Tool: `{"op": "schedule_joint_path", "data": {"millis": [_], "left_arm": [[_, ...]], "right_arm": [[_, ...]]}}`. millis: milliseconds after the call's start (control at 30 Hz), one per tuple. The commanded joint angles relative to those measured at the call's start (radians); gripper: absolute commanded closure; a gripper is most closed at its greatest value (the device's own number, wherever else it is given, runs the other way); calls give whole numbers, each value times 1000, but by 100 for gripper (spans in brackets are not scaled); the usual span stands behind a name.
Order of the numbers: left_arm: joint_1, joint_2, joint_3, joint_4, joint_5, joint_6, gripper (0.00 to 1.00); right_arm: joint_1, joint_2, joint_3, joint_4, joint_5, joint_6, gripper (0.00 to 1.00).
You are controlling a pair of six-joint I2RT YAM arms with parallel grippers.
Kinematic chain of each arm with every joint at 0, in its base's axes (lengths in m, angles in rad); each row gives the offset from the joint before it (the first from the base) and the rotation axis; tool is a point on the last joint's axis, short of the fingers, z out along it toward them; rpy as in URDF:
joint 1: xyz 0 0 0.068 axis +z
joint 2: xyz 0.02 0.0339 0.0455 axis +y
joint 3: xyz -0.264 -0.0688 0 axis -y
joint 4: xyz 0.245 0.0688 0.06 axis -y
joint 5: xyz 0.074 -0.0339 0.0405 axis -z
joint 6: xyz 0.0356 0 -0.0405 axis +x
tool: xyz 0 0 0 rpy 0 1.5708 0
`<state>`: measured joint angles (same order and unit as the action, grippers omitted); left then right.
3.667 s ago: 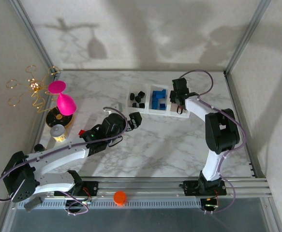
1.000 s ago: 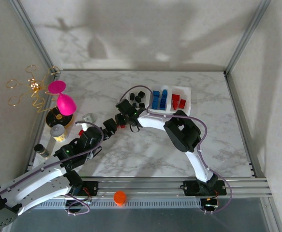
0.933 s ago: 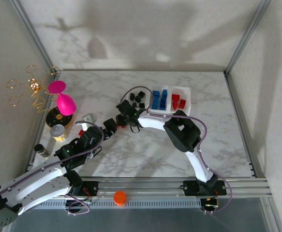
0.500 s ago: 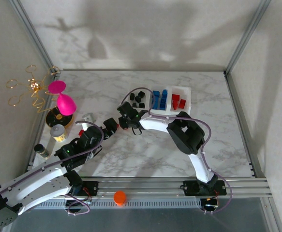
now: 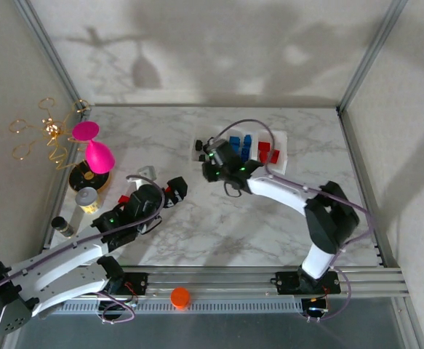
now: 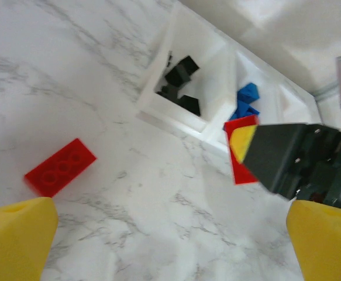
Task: Sort the legos into containers by color
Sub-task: Pick up the lego from the center of the table, then place the lego in the container.
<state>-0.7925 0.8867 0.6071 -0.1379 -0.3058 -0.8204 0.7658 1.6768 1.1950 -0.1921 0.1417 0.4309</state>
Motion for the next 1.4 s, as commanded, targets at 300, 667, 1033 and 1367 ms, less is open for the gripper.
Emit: {"op": "schedule_joint_path", "data": {"millis": [300, 667, 1033, 1367], "left_arm": [[-68, 201, 165, 108, 151, 79, 0], [-72, 278, 222, 90, 175, 95, 1], [-71, 273, 223, 75, 150, 111, 0], [-67, 156, 157, 19, 26, 66, 0]], "right_arm": [[-402, -94, -56, -30, 27, -27, 80], [-503, 155, 111, -14, 71, -82, 72], [-491, 68, 103, -17, -2, -89, 46], [-258, -69, -46, 1, -70, -63, 37]]}}
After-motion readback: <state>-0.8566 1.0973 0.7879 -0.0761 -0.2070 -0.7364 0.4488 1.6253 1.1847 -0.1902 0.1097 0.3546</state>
